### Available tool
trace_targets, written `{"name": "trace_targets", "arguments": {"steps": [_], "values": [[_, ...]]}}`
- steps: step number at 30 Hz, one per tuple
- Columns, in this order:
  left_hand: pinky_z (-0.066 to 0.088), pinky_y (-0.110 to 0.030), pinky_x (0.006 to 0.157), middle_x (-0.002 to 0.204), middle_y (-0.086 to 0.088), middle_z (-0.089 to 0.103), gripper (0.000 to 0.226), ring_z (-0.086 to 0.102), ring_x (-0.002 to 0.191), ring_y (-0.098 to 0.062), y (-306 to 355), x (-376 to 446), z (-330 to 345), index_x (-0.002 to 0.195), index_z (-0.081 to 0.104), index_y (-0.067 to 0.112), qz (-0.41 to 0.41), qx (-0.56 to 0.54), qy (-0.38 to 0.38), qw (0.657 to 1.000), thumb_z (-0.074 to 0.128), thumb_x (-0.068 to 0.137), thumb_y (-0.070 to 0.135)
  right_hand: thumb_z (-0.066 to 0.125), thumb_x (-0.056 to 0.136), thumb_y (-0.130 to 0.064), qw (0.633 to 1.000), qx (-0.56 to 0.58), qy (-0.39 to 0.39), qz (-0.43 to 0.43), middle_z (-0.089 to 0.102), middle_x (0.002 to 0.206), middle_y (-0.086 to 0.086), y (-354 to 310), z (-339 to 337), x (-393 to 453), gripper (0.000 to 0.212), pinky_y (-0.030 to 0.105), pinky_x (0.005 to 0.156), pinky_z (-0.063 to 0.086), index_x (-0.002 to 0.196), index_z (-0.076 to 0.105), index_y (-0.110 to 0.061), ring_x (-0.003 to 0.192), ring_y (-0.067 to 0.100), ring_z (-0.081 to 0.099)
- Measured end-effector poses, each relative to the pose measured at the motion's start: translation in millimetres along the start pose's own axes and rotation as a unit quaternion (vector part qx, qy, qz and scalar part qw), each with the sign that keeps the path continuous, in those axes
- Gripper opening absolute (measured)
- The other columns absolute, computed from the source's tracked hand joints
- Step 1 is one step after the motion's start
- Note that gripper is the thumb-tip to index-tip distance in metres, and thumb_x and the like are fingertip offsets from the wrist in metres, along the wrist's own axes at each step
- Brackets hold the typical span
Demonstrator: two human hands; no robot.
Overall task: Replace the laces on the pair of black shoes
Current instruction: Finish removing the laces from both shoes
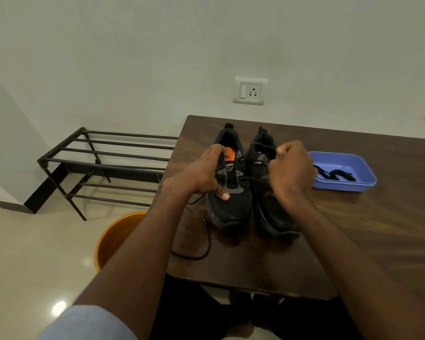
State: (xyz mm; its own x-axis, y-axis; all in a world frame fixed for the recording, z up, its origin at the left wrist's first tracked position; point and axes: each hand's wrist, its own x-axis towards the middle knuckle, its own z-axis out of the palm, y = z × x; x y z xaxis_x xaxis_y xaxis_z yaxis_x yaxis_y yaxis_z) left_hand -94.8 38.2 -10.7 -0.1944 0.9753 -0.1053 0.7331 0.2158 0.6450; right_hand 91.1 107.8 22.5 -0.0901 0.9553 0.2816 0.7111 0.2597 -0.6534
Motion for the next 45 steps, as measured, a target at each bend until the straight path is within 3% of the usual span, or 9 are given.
{"name": "trace_targets", "arguments": {"steps": [5,11,15,18,21,28,39,43,45], "values": [[0.038,-0.047,0.118,0.171,0.006,-0.008,0.059,0.022,0.153,-0.036,4,0,-1,0.128,0.06,0.035,-0.023,0.059,-0.047,0.997,0.09,0.077,0.027,0.062,0.093,-0.012,0.983,-0.089,-0.142,-0.081,0.069,0.088,-0.001,2,-28,20,0.012,0.045,0.082,0.057,0.088,0.068,-0.022,0.081,0.021,0.064],[0.028,-0.05,0.119,0.172,0.007,0.012,0.015,0.021,0.154,-0.026,18,-1,1,0.106,0.079,0.036,-0.009,0.106,0.027,0.994,0.075,0.091,0.036,0.063,0.099,-0.047,0.853,-0.195,-0.463,-0.139,0.075,0.075,0.0,-1,-33,6,0.039,0.034,0.075,0.06,0.079,0.076,-0.017,0.068,0.013,0.07],[0.033,-0.049,0.115,0.167,0.006,0.027,0.007,0.024,0.149,-0.025,25,-1,5,0.095,0.081,0.032,-0.004,0.126,0.068,0.99,0.079,0.088,0.031,0.073,0.091,-0.048,0.883,-0.222,-0.355,-0.213,0.066,0.1,0.002,-4,-20,4,0.032,0.034,0.076,0.053,0.102,0.067,-0.019,0.092,0.021,0.063],[0.034,-0.042,0.113,0.161,0.004,0.034,0.005,0.028,0.145,-0.023,26,-3,7,0.091,0.081,0.022,0.011,0.127,0.087,0.988,0.077,0.088,0.025,0.082,0.077,-0.057,0.875,-0.245,-0.317,-0.272,0.044,0.146,0.003,-3,-4,-1,0.089,0.052,0.106,0.046,0.151,0.039,-0.031,0.134,0.027,0.045],[0.035,-0.031,0.103,0.155,0.004,0.039,0.008,0.031,0.139,-0.02,28,-4,12,0.083,0.079,0.016,0.012,0.112,0.119,0.987,0.074,0.088,0.019,0.082,0.072,-0.063,0.85,-0.276,-0.349,-0.283,0.017,0.167,0.0,1,7,-1,0.114,0.065,0.119,0.025,0.162,0.017,-0.036,0.154,0.03,0.019],[0.03,-0.024,0.095,0.141,0.006,0.045,0.014,0.036,0.125,-0.015,24,-9,20,0.074,0.072,0.014,-0.058,0.023,0.224,0.973,0.074,0.088,0.012,0.084,0.072,-0.061,0.84,-0.283,-0.368,-0.279,0.011,0.172,-0.006,4,12,3,0.121,0.071,0.118,0.012,0.164,0.008,-0.037,0.158,0.027,0.011],[0.043,-0.042,0.098,0.123,0.001,0.048,0.016,0.043,0.117,-0.022,36,-10,28,0.104,0.075,0.025,-0.017,0.209,0.192,0.959,0.074,0.091,0.034,0.082,0.07,-0.067,0.861,-0.235,-0.372,-0.255,-0.004,0.173,-0.008,16,24,6,0.126,0.072,0.119,0.003,0.164,0.005,-0.036,0.16,0.026,-0.005],[0.057,-0.041,0.086,0.092,0.008,0.067,0.015,0.063,0.091,-0.013,37,-8,21,0.076,0.075,0.026,-0.072,0.003,0.2,0.977,0.074,0.09,0.023,0.083,0.07,-0.065,0.862,-0.229,-0.371,-0.259,-0.001,0.173,-0.008,16,25,7,0.125,0.072,0.119,0.005,0.164,0.006,-0.036,0.16,0.026,-0.002],[0.062,-0.031,0.073,0.087,-0.003,0.073,0.017,0.069,0.076,-0.013,39,-14,17,0.085,0.076,0.012,-0.146,-0.215,0.216,0.941,0.064,0.096,0.013,0.084,0.07,-0.063,0.863,-0.224,-0.375,-0.252,0.001,0.173,-0.007,17,25,9,0.124,0.073,0.119,0.005,0.163,0.007,-0.038,0.16,0.027,-0.001]]}}
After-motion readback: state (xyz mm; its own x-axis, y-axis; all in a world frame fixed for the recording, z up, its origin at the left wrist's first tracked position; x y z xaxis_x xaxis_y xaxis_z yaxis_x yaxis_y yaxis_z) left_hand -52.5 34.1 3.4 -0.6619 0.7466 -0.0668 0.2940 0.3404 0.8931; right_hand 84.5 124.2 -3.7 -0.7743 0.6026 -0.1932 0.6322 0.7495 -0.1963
